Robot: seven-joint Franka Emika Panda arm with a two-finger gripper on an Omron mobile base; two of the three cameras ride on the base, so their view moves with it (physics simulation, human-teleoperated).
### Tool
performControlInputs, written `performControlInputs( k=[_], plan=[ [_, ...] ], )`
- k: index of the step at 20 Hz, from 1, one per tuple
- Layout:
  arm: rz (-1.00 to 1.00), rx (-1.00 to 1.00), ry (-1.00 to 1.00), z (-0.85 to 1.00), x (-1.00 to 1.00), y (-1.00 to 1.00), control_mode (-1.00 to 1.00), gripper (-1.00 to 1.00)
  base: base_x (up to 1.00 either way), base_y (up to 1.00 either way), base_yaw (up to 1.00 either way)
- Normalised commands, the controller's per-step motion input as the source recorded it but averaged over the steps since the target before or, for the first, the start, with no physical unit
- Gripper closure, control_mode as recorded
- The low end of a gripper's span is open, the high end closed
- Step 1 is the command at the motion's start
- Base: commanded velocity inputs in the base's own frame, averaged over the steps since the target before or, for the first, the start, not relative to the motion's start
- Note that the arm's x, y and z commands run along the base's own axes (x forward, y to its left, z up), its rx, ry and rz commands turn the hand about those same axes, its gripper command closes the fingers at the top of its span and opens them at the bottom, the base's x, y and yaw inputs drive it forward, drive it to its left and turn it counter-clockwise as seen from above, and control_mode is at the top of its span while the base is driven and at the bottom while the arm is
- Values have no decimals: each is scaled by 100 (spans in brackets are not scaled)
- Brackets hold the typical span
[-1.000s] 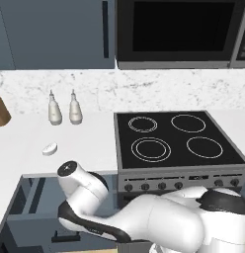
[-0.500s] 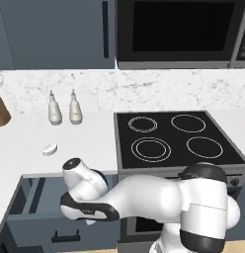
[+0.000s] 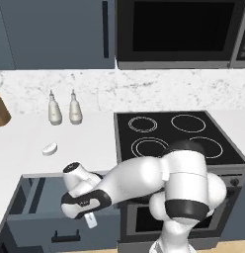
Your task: Pick the pizza cutter from the drawer and place it on the counter.
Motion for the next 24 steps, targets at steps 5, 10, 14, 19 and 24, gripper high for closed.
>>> performControlInputs(
  k=[5, 10, 14, 19, 24],
  plan=[
    [7, -9, 4, -15, -71, -18, -100, -100, 0, 0, 0],
    [7, -7, 3, -14, -100, -49, -100, -100, 0, 0, 0],
    [6, -2, 0, -3, -100, -62, -100, -100, 0, 0, 0],
    [1, 0, 0, 21, -100, -39, -100, -100, 0, 0, 0],
    [-5, 0, 0, 100, -38, -9, -100, -100, 0, 0, 0]
  ],
)
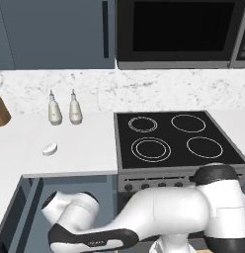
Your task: Pick the pizza cutter from the drawer and place it on the counter.
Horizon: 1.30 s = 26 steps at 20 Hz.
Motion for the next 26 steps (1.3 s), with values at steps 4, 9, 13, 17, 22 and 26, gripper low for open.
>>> performControlInputs(
  k=[4, 9, 13, 17, 22, 26],
  plan=[
    [-13, 0, 0, 91, 47, 12, -100, -100, 0, 0, 0],
    [-22, -2, -5, 4, 99, 20, -100, -100, 0, 0, 0],
    [-17, 0, -17, -26, 76, 18, -100, -100, 0, 0, 0],
    [0, 6, -23, -58, 21, 23, -100, -100, 0, 0, 0],
    [-10, 17, -8, -56, 0, 9, -100, -100, 0, 0, 0],
    [-25, 9, 0, -23, 7, -4, -100, -100, 0, 0, 0]
  ],
)
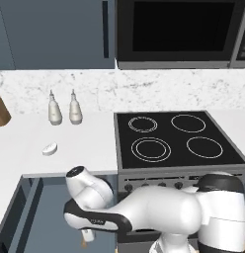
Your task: Pick the pizza cutter from the drawer and place it on the counter.
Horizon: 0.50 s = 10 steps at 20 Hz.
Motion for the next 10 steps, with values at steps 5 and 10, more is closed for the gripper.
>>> performControlInputs(
  k=[5, 10],
  plan=[
    [-52, 0, 4, -36, 26, 1, -100, -100, 0, 0, 0],
    [-52, -3, 1, -30, 35, 15, -100, -100, 0, 0, 0]
  ],
)
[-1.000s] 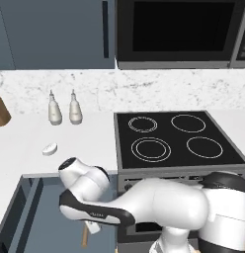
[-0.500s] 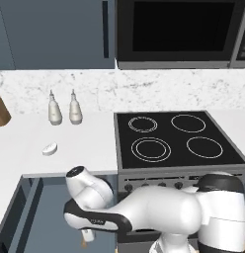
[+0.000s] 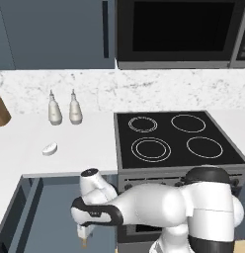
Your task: Pick the pizza cutter from the drawer and place it on the counter.
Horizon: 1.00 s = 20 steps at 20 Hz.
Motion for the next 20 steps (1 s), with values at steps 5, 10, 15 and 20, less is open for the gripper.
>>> performControlInputs(
  k=[5, 10, 15, 20],
  plan=[
    [-40, -2, -1, -17, 33, 54, -100, -100, 0, 0, 0],
    [-16, -2, 0, -6, 7, 32, -100, -100, 0, 0, 0],
    [-16, -13, 4, -48, 0, 0, -100, -100, 0, 0, 0],
    [-16, -4, 4, -18, 2, 0, -100, -100, 0, 0, 0]
  ],
)
